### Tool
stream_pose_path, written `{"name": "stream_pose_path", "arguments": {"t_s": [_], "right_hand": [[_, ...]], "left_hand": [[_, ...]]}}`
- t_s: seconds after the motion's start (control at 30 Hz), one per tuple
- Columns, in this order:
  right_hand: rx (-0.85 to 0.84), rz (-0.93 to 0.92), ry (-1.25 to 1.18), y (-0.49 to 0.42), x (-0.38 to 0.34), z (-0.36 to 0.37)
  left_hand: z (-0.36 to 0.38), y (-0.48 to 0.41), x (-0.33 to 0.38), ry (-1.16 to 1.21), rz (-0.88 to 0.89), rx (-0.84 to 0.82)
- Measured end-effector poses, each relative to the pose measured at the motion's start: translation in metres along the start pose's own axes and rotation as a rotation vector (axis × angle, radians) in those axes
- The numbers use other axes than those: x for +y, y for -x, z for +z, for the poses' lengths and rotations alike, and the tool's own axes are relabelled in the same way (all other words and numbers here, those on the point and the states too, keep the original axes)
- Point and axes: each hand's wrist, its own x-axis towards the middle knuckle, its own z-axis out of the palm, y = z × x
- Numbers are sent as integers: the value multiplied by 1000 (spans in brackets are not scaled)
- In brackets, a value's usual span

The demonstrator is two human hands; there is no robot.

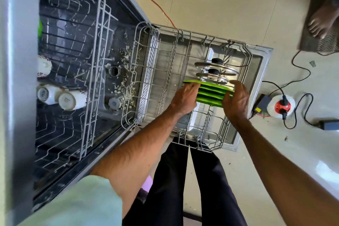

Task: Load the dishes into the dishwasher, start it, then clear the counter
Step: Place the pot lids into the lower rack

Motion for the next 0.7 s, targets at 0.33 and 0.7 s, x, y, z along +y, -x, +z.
{"name": "stream_pose_path", "arguments": {"t_s": [0.33, 0.7], "right_hand": [[-253, 125, -41, 83, -79, -39], [-564, 81, -120, 165, -179, -133]], "left_hand": [[6, 140, 39, 131, -169, 34], [-26, 303, 94, 238, -396, 183]]}}
